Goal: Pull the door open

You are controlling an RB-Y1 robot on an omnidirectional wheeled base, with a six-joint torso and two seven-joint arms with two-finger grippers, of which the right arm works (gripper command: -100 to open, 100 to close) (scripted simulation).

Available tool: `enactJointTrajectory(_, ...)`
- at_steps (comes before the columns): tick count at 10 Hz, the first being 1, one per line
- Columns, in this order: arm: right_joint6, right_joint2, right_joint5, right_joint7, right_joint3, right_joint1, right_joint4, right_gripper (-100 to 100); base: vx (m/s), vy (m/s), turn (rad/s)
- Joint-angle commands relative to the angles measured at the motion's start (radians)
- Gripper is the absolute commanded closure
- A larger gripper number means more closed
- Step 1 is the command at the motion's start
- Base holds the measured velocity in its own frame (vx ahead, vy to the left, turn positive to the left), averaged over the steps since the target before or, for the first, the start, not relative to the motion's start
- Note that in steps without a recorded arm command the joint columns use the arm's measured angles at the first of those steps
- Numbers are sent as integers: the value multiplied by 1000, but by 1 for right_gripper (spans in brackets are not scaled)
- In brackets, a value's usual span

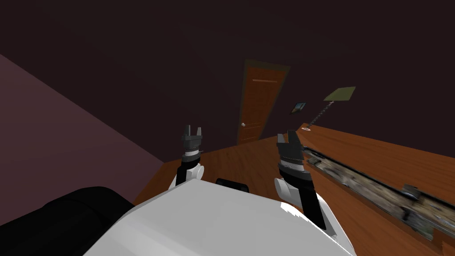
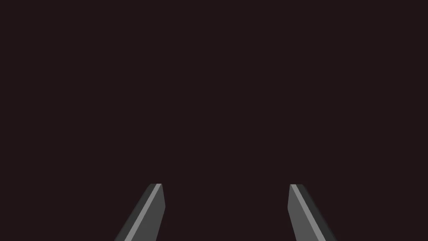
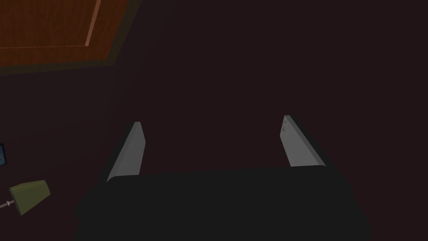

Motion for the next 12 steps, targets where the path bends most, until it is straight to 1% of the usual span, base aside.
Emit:
enactJointTrajectory(1,-17,-2,9,27,0,-3,37,-100,123,-28,32)
enactJointTrajectory(4,-29,-9,20,63,-6,-17,85,-100,79,-21,33)
enactJointTrajectory(5,-37,-13,28,88,-10,-26,119,-100,97,-28,54)
enactJointTrajectory(12,-69,-27,60,187,-26,-64,252,-100,100,-24,45)
